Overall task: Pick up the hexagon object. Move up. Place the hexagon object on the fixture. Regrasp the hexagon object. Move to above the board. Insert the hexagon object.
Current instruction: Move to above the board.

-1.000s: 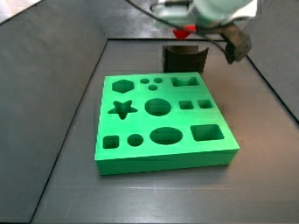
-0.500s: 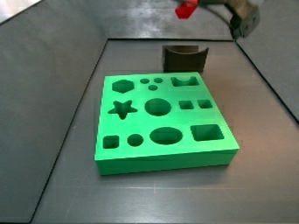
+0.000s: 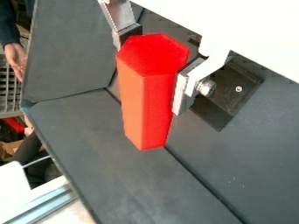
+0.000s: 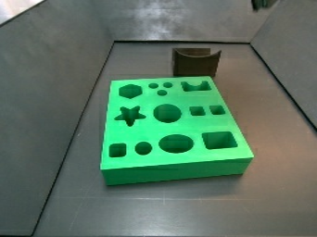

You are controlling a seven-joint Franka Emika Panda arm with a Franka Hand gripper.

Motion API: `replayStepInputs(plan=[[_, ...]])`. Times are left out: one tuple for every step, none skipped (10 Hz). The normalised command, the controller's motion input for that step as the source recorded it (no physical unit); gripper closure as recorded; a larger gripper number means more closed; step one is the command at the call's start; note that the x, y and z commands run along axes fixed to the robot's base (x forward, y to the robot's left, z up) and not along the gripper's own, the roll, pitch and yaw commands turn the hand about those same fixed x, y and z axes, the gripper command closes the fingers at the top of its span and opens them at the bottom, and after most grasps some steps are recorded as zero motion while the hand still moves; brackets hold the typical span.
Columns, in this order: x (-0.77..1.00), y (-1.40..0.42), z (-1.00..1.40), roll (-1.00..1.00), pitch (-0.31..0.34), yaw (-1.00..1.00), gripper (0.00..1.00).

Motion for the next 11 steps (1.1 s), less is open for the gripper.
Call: replayStepInputs(plan=[[-0.04, -0.01, 0.80, -0.05, 0.084, 0.08, 1.00], [-0.02, -0.01, 0.62, -0.05, 0.076, 0.08, 1.00], [0.00, -0.01, 0.39, -0.05, 0.079, 0.08, 1.00], [0.01, -0.02, 0.21, -0.04, 0.081, 0.08, 1.00], [-0.42, -1.00, 0.23, -1.00, 0.004, -0.09, 1.00], [-0.41, -1.00, 0.22, -1.00, -0.002, -0.09, 1.00], [-0.44, -1.00, 0.24, -1.00, -0.006, -0.09, 1.00], [-0.44, -1.00, 0.22, -1.00, -0.008, -0.09, 1.00], [-0.45, -1.00, 0.22, -1.00, -0.004, -0.09, 1.00], [-0.46, -1.00, 0.23, -1.00, -0.001, -0.09, 1.00], [-0.47, -1.00, 0.23, -1.00, 0.001, -0.09, 1.00]])
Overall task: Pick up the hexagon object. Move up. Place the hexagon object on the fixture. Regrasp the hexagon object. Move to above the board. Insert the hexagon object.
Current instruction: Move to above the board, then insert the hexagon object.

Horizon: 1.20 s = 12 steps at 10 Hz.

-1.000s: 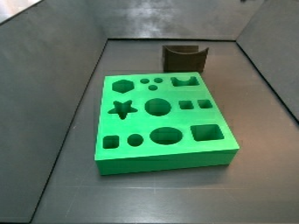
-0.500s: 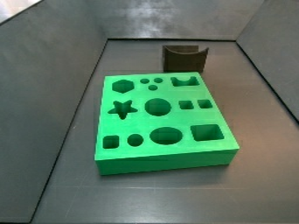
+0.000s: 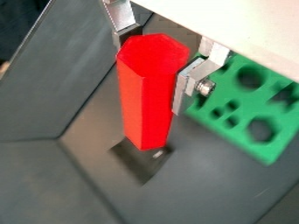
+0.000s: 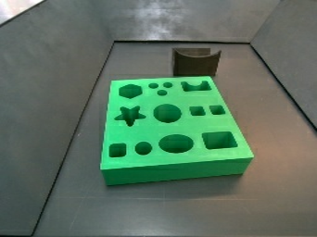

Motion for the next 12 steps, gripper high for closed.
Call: replayStepInputs(plan=[[-0.49, -1.00, 0.23, -1.00, 0.003, -0.10, 1.00], [-0.51, -1.00, 0.23, -1.00, 0.002, -0.09, 1.00], [-0.49, -0.92, 0.21, -1.00, 0.001, -0.09, 1.00], [-0.32, -0.52, 0.12, -1.00, -0.001, -0.09, 1.00], [-0.20, -0.28, 0.06, -1.00, -0.004, -0.08, 1.00], [-0.15, -0.18, 0.04, -0.99, -0.008, -0.08, 1.00], [-0.10, -0.07, 0.02, -0.67, -0.023, -0.05, 1.00], [-0.08, -0.03, 0.01, -0.39, -0.034, -0.02, 1.00], [-0.06, -0.01, 0.00, -0.25, -0.035, -0.01, 1.00], [0.00, 0.00, 0.00, 0.00, -0.006, 0.00, 1.00], [0.00, 0.00, 0.00, 0.00, -0.006, 0.00, 1.00], [0.00, 0.00, 0.00, 0.00, -0.009, 0.00, 1.00]])
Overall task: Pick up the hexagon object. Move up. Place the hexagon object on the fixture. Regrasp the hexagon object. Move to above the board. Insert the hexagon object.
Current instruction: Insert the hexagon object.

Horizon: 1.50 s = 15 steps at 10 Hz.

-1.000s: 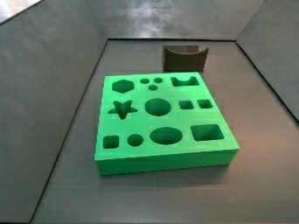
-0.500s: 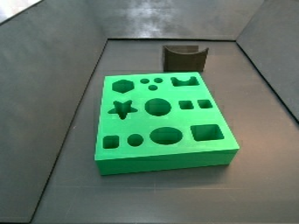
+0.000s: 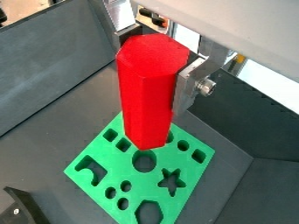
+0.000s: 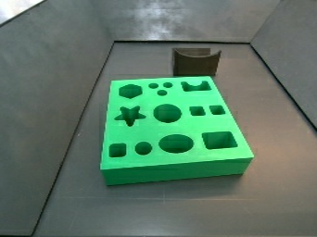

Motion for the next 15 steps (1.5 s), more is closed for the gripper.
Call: replayStepInputs(plan=[[0.00, 0.00, -0.04, -0.02, -0.050, -0.03, 1.00], [0.00, 0.00, -0.11, -0.07, -0.087, -0.21, 1.00], [0.00, 0.03, -0.15, -0.12, -0.150, -0.36, 1.00], [0.00, 0.01, -0.20, -0.13, -0.180, -0.46, 1.00], [0.00, 0.03, -0.19, -0.16, -0.190, -0.52, 1.00], [0.00, 0.05, -0.19, -0.17, -0.184, -0.53, 1.00], [0.00, 0.07, -0.21, -0.18, -0.171, -0.55, 1.00], [0.00, 0.11, -0.25, -0.19, -0.163, -0.51, 1.00], [0.00, 0.09, -0.29, -0.18, -0.170, -0.51, 1.00], [0.00, 0.10, -0.34, -0.18, -0.176, -0.48, 1.00], [0.00, 0.09, -0.34, -0.17, -0.166, -0.47, 1.00], [0.00, 0.00, -0.14, 0.00, 0.000, -0.20, 1.00], [0.00, 0.00, -0.04, 0.00, 0.000, 0.00, 1.00], [0.00, 0.00, -0.26, 0.00, 0.000, 0.00, 1.00], [-0.05, 0.00, -0.39, 0.00, 0.000, 0.00, 1.00]])
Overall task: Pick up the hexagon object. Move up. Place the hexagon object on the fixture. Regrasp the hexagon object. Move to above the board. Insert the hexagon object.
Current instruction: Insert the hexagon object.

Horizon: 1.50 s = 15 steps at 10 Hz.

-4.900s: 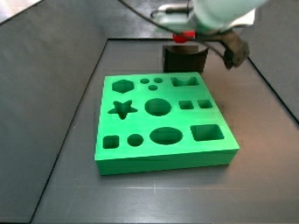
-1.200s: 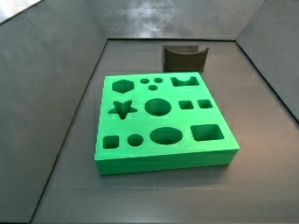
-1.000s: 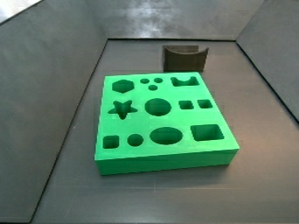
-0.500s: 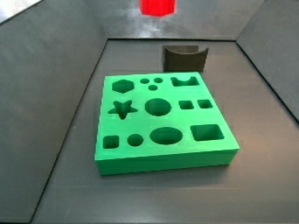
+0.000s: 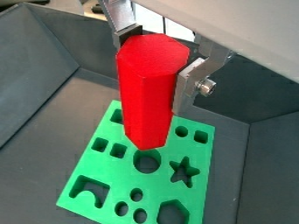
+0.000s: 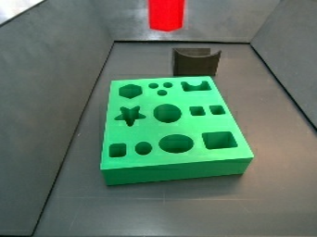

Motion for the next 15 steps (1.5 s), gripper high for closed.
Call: replayStepInputs(plan=[[-0.03, 0.00, -0.41, 0.00, -0.013, 0.00, 1.00], [-0.02, 0.00, -0.41, 0.00, -0.021, 0.00, 1.00], [-0.01, 0.00, -0.43, 0.00, -0.006, 0.00, 1.00], [-0.02, 0.02, -0.45, 0.00, 0.000, 0.00, 1.00], [-0.04, 0.04, -0.41, 0.00, 0.000, 0.00, 1.00], [0.00, 0.06, -0.35, 0.00, 0.000, 0.00, 1.00], [0.00, 0.08, -0.30, 0.00, 0.000, 0.00, 1.00], [0.00, 0.03, -0.21, -0.01, 0.000, 0.00, 1.00], [0.00, 0.00, -0.06, 0.00, 0.000, 0.00, 1.00], [-0.19, 0.12, -0.28, 0.01, 0.006, 0.00, 1.00], [-0.15, 0.15, -0.30, 0.00, 0.009, 0.00, 1.00], [-0.12, 0.16, -0.30, 0.00, 0.003, 0.00, 1.00], [-0.11, 0.18, -0.29, 0.00, 0.000, 0.00, 1.00], [-0.11, 0.17, -0.25, 0.00, 0.000, 0.00, 1.00], [-0.10, 0.17, -0.21, -0.03, 0.000, -0.02, 1.00]])
